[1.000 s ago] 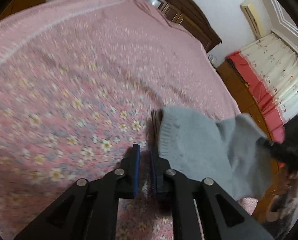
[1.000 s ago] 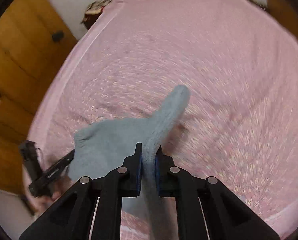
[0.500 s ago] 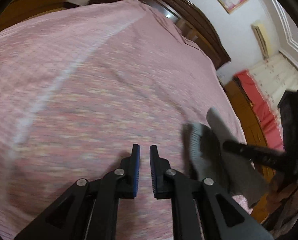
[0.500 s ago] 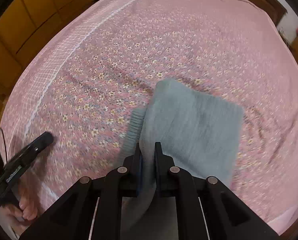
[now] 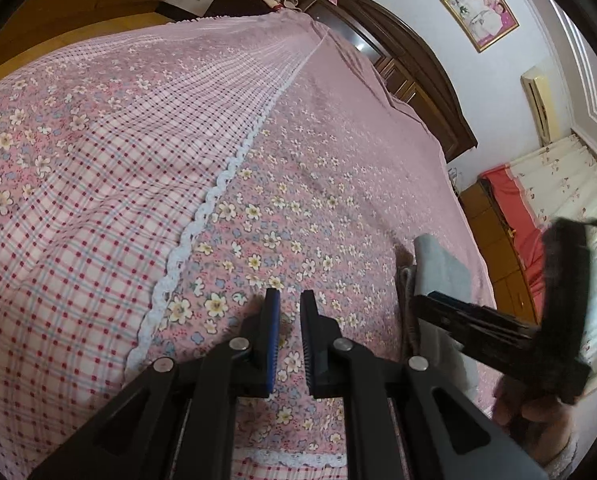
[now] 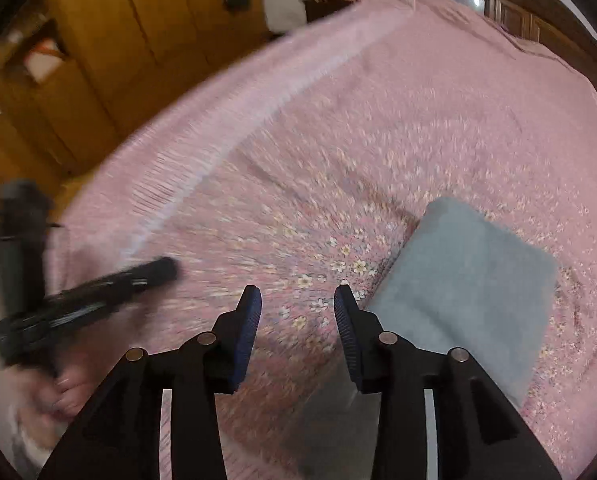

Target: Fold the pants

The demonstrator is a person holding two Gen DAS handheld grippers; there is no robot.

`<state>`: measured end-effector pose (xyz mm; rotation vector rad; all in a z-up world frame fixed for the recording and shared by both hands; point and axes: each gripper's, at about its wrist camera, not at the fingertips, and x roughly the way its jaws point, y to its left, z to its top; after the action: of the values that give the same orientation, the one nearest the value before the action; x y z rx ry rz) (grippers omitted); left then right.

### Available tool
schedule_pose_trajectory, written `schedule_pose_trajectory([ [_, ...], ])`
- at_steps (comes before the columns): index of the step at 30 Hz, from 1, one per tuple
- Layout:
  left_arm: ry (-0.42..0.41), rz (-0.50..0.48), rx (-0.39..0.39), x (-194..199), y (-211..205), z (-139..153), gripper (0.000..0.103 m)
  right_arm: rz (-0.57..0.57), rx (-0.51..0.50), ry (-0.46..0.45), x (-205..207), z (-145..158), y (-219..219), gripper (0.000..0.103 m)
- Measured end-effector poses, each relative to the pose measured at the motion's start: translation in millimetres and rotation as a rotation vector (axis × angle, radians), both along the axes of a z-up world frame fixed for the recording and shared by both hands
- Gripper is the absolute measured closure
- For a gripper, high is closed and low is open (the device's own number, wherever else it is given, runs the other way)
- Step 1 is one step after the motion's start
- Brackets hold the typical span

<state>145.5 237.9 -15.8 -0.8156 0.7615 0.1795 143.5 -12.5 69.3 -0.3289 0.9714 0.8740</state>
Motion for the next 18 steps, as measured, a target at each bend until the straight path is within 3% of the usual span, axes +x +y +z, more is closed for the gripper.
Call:
schedule_pose_trajectory([
  [4, 0.013, -0.014, 0.018, 12.4, -11.0, 2.4, 0.094, -0.043, 0.044, -0.04, -0.5, 11.8, -55.3, 0.064],
  [9, 0.009, -0.082, 0.143, 35.8, -49.0, 17.4, 0.094, 0.021, 0.007, -0.179, -9.1, -8.9, -107.0, 0.064],
  [15, -0.115, -0.264, 0.295, 69.5, -134.9, 51.6, 0.094, 0.067, 0.2, -0.175, -8.6, -31.4, -149.3, 0.065],
  [17, -0.144, -0.324, 0.31, 86.6, -163.4, 55.4, 0.094, 0.075, 0.113, -0.124, -6.2, -59.3, -144.9, 0.07],
  [18, -0.113, -0.352, 0.329, 100.6, -177.0, 49.2, 0.094, 0.087, 0.07, -0.127, -8.7, -73.1, -145.3, 0.072],
])
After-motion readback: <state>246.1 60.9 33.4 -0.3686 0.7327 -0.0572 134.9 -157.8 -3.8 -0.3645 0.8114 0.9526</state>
